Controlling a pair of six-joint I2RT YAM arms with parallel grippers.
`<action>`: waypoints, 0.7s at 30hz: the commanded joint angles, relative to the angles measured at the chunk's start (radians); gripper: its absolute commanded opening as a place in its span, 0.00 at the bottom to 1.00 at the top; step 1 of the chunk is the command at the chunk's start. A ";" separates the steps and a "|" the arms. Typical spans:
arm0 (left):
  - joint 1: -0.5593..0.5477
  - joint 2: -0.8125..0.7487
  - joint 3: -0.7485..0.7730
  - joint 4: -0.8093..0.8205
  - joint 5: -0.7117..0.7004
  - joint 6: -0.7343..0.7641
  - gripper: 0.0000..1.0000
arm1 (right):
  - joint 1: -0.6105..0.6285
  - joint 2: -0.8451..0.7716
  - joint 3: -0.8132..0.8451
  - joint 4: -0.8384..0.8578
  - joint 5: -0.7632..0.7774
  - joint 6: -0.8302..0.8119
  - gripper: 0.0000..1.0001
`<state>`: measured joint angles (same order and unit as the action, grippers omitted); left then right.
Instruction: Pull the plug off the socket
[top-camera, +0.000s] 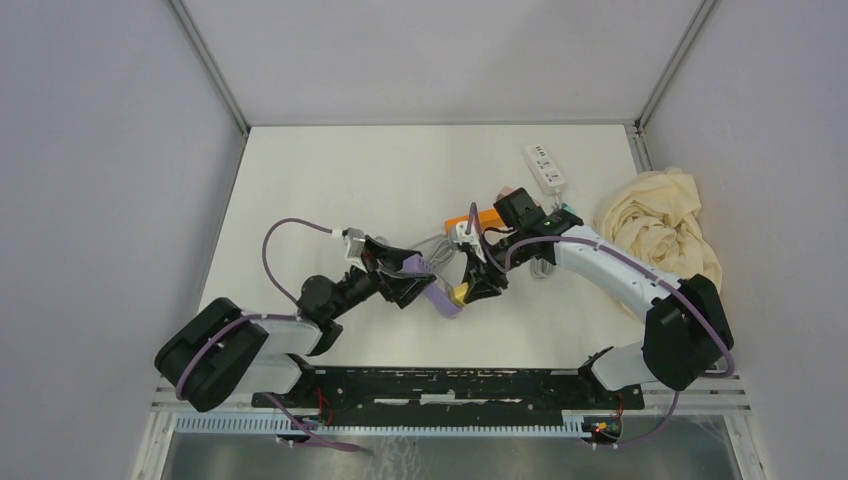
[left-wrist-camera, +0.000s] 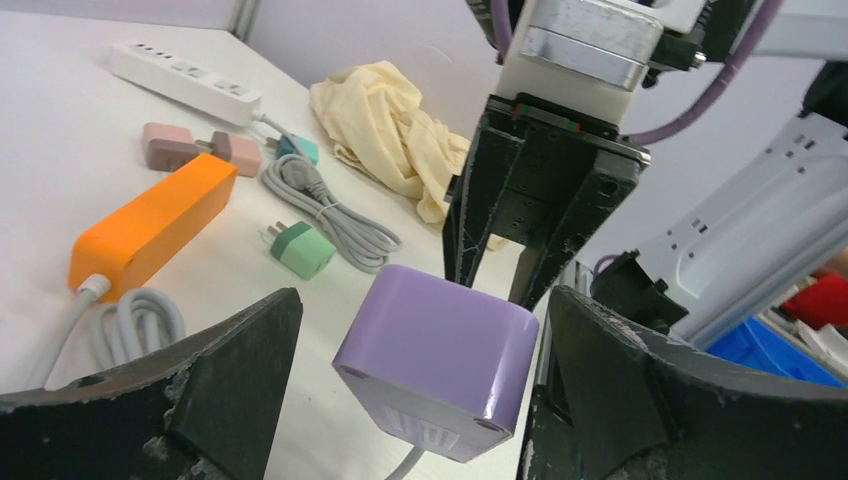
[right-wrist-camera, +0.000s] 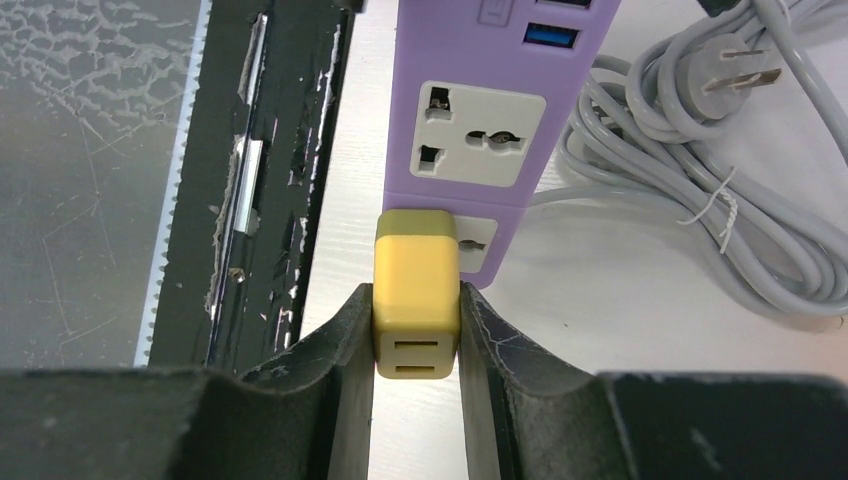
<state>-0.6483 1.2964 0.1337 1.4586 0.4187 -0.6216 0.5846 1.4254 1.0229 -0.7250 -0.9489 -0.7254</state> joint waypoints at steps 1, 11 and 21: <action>-0.005 -0.045 -0.025 -0.032 -0.136 -0.035 0.99 | 0.003 0.005 0.025 0.103 0.007 0.057 0.08; -0.049 -0.334 -0.017 -0.567 -0.388 -0.201 0.99 | 0.030 -0.016 -0.015 0.262 0.198 0.190 0.07; -0.195 -0.290 0.161 -1.022 -0.707 -0.492 0.90 | 0.104 -0.039 -0.038 0.328 0.349 0.210 0.06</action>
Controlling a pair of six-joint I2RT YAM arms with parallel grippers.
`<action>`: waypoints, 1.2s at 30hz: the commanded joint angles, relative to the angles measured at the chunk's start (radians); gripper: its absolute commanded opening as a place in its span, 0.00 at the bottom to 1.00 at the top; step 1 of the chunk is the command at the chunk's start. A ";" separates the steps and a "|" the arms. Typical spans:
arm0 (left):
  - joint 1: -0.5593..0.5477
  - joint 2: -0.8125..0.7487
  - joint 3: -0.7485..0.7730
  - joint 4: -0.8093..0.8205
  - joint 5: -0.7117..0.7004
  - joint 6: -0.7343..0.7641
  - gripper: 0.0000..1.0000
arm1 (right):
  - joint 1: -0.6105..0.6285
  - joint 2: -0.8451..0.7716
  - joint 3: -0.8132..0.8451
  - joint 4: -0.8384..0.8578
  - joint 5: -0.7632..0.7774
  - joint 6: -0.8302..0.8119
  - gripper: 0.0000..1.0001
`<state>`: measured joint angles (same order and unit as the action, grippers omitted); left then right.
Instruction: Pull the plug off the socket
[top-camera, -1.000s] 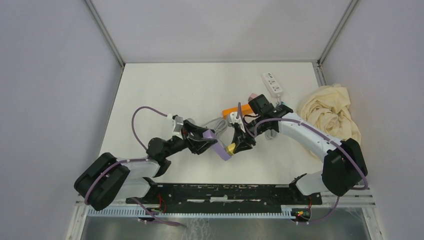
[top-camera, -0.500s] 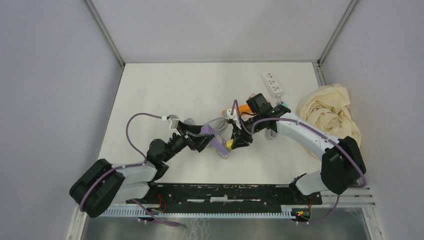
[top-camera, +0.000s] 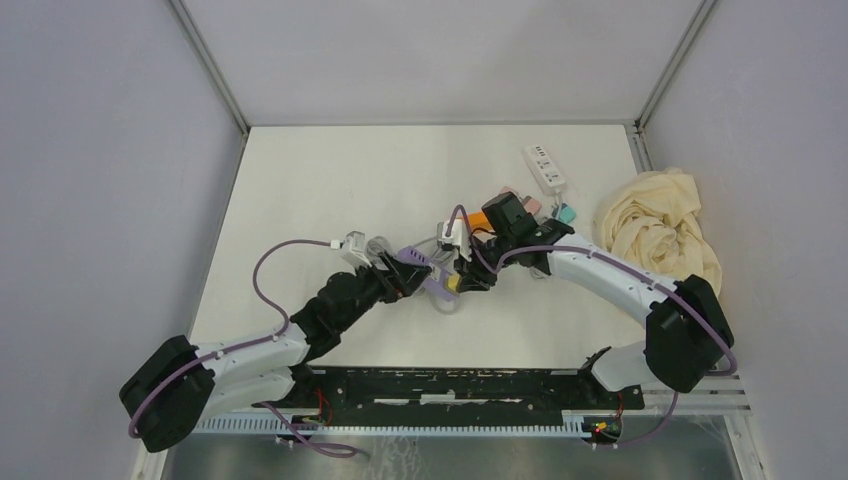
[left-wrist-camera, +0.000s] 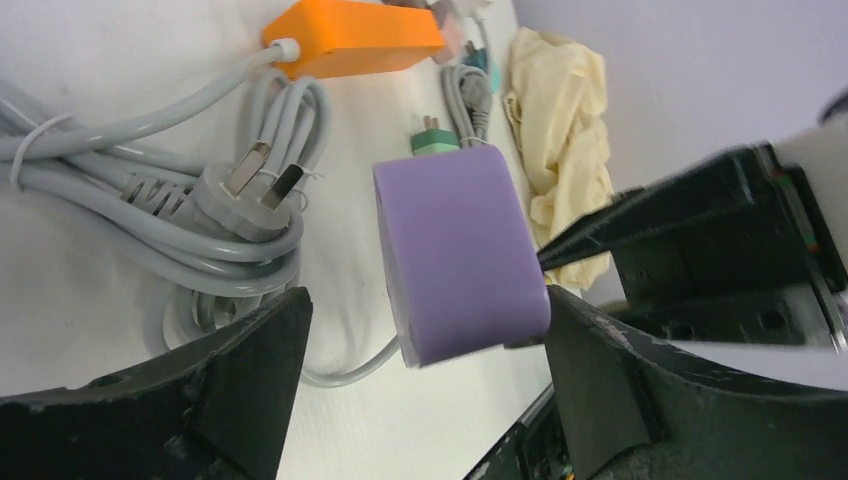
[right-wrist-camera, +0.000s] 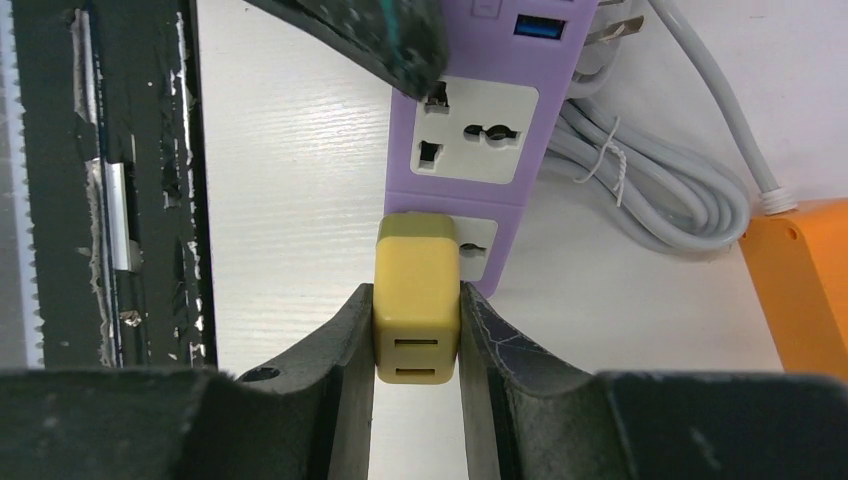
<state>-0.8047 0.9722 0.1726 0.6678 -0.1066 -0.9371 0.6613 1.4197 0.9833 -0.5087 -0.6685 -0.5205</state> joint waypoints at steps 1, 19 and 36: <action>-0.049 0.046 0.151 -0.280 -0.211 -0.193 0.87 | 0.036 -0.030 0.003 0.111 0.080 0.005 0.06; -0.057 0.156 0.150 -0.033 -0.092 -0.145 0.03 | 0.019 0.077 0.107 -0.029 -0.013 -0.005 0.01; -0.046 0.151 0.211 -0.254 -0.212 -0.251 0.03 | 0.070 0.021 0.012 0.202 0.222 0.171 0.00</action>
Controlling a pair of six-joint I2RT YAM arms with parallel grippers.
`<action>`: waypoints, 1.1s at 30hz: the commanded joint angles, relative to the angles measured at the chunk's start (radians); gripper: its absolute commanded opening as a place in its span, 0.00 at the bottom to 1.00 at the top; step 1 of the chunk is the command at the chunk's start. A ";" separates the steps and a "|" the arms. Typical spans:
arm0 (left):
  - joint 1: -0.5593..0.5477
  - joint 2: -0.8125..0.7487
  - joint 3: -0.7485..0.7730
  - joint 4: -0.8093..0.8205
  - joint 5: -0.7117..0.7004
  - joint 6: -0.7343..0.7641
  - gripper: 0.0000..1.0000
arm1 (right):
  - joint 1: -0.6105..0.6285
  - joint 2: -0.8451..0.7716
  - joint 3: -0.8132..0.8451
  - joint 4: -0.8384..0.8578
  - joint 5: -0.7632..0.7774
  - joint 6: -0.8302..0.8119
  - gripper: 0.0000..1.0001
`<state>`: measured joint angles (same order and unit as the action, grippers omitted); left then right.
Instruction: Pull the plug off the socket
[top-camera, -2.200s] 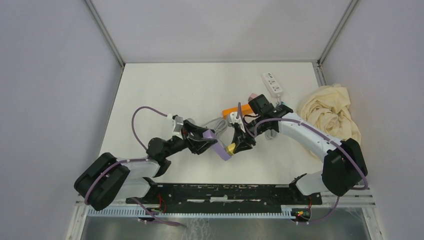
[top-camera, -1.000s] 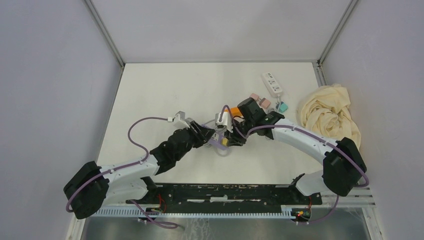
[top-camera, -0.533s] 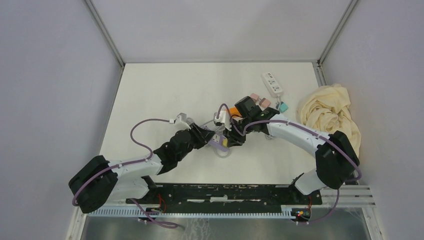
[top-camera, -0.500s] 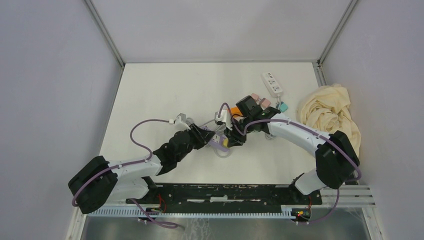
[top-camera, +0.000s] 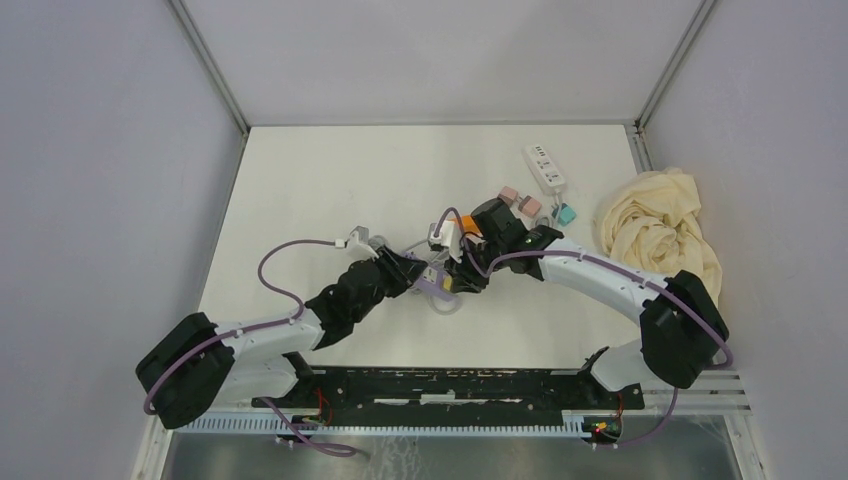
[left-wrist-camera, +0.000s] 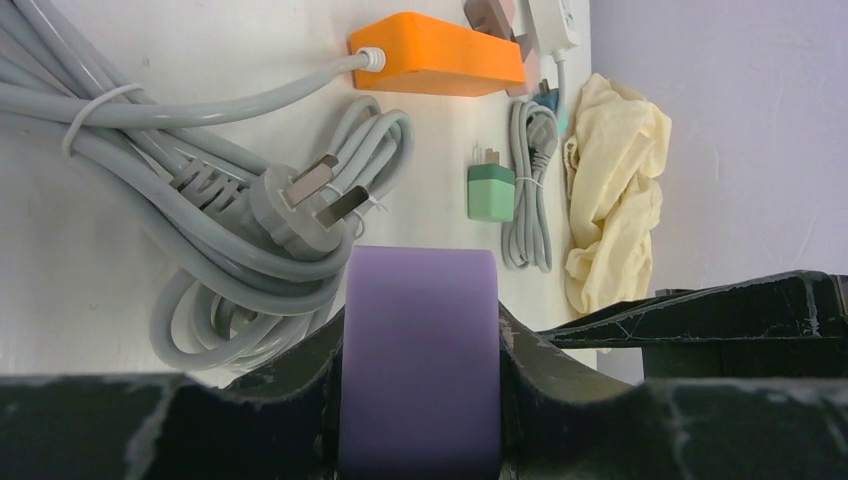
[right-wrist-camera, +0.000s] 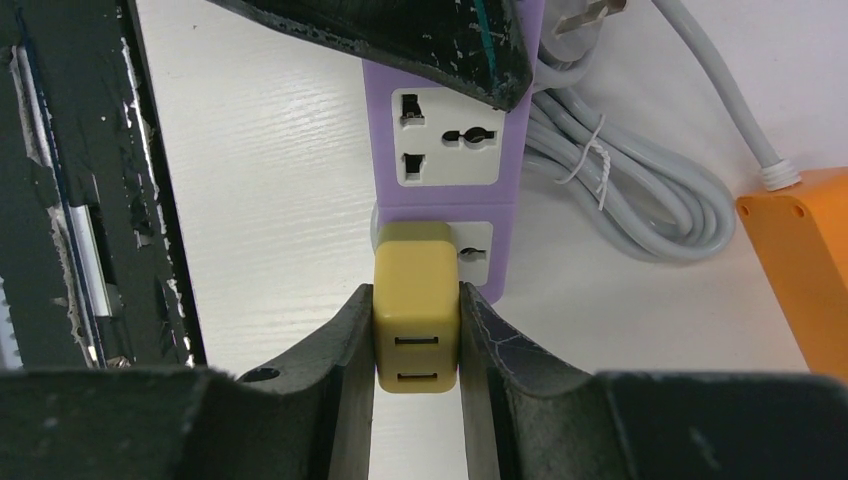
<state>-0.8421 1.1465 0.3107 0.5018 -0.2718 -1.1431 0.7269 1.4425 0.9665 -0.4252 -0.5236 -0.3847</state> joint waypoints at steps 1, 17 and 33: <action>-0.008 -0.024 0.077 -0.099 -0.051 -0.043 0.03 | 0.003 0.008 0.041 0.102 0.073 0.032 0.00; -0.006 -0.028 0.113 -0.187 -0.072 0.023 0.03 | 0.030 -0.004 0.047 0.099 0.031 0.049 0.00; -0.001 -0.080 0.094 -0.169 -0.091 0.055 0.03 | -0.016 -0.040 -0.016 0.154 -0.135 0.031 0.00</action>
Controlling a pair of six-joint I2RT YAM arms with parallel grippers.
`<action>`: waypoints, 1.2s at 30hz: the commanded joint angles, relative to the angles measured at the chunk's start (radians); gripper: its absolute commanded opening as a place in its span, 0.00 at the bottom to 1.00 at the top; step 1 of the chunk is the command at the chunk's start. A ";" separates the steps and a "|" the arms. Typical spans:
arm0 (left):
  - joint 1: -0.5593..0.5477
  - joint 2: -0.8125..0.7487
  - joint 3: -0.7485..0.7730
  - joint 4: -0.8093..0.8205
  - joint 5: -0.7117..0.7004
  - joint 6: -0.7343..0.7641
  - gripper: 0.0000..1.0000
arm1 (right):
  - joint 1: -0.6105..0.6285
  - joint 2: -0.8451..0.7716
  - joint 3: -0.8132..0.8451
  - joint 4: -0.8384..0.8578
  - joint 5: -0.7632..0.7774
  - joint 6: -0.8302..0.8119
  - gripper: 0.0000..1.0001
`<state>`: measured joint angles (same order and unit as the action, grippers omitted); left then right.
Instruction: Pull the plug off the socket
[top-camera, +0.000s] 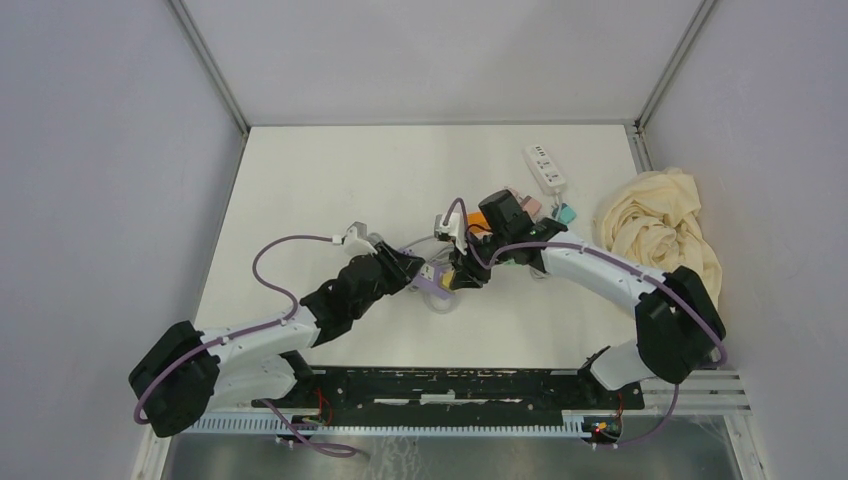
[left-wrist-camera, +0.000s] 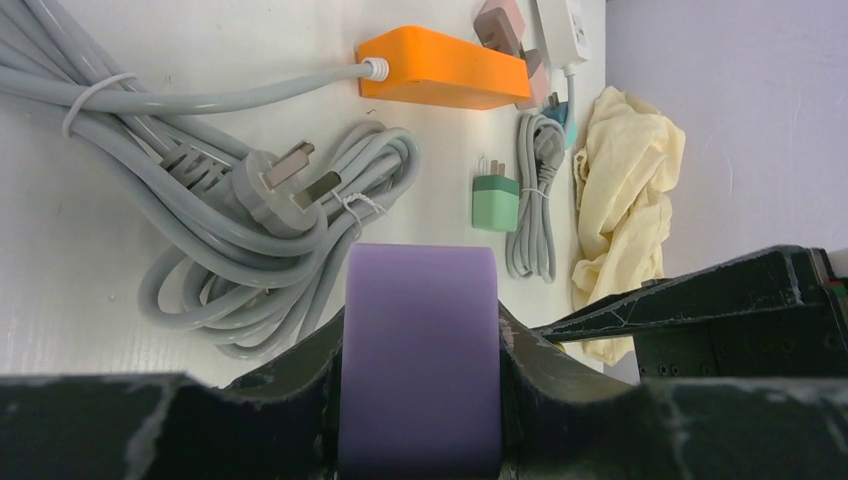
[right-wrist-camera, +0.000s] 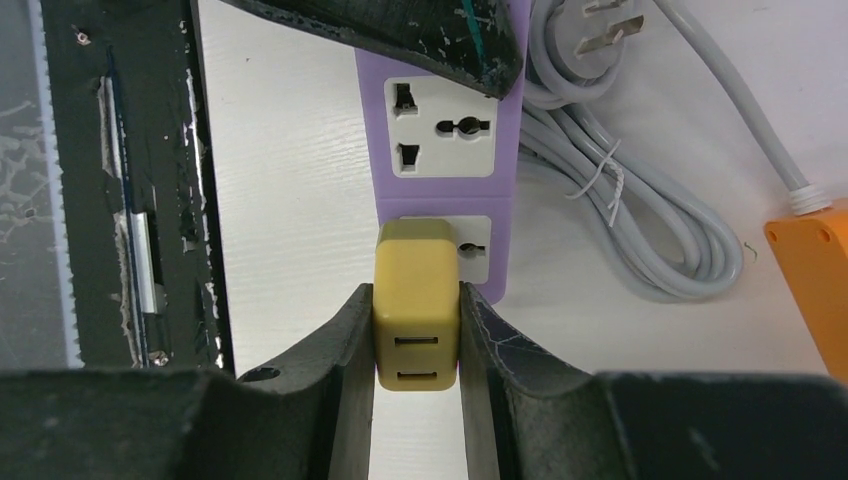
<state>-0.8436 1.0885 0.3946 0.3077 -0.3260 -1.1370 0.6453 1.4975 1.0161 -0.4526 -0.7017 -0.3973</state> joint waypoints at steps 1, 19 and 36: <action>0.000 -0.017 0.015 0.029 -0.033 0.052 0.03 | 0.089 -0.120 -0.084 0.220 0.056 0.065 0.00; 0.002 0.014 0.024 0.057 0.014 0.070 0.03 | 0.076 -0.144 -0.053 0.154 -0.060 0.020 0.00; 0.002 0.041 0.038 0.072 0.045 0.083 0.03 | 0.065 -0.172 -0.080 0.181 -0.152 0.023 0.01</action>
<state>-0.8402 1.1095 0.3996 0.3740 -0.2821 -1.1107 0.6540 1.4101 0.9733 -0.4400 -0.7074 -0.4397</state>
